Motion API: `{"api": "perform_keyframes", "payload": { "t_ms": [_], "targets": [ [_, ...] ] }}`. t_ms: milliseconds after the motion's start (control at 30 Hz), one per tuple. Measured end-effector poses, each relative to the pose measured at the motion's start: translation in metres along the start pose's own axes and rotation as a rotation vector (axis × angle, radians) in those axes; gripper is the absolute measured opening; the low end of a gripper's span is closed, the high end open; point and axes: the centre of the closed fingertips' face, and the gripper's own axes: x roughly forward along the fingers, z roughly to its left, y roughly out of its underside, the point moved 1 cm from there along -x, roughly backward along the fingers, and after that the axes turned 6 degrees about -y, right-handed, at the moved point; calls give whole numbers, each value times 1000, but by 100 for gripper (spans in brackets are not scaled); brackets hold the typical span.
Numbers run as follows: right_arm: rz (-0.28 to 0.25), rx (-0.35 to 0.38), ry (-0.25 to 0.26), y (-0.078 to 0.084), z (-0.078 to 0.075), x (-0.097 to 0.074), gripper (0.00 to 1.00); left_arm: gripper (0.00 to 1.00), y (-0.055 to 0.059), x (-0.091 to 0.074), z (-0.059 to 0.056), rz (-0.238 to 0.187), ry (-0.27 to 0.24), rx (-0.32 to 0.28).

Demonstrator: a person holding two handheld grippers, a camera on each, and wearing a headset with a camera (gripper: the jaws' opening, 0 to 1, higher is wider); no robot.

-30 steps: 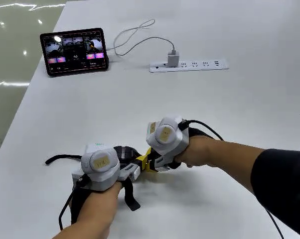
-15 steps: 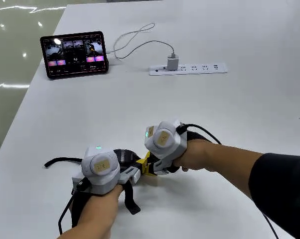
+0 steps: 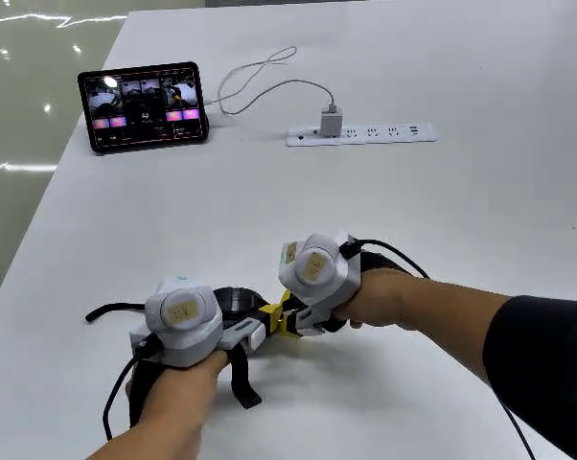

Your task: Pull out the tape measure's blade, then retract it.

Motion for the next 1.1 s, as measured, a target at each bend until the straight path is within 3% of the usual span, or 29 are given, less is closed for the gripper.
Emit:
{"api": "perform_keyframes", "payload": {
  "t_ms": [300, 600, 800, 900, 1000, 1033, 1067, 1100],
  "targets": [
    [-13, 34, 27, 5, -3, -15, 18, 78, -10, -4, 4, -6, 19, 12],
    [-66, 105, 81, 12, -4, -37, 26, 99, -9, -9, 3, 1, 59, 37],
    [-92, 151, 99, 27, 2, -51, 30, 99, -8, -14, 4, 0, 105, 88],
    [-104, 158, 120, 32, 7, -59, 31, 99, -8, -18, 1, 13, 148, 49],
    [-111, 156, 129, 37, 13, -65, 33, 99, -8, -23, 0, -8, 183, 111],
    [-112, 157, 134, 41, 15, -67, 33, 99, -4, -25, 0, 1, 203, 142],
    [-113, 161, 138, 43, 15, -69, 34, 99, -4, -27, -2, 0, 224, 133],
    [-121, 170, 147, 45, 15, -72, 34, 99, 1, -28, 0, 33, 236, 135]
  ]
}}
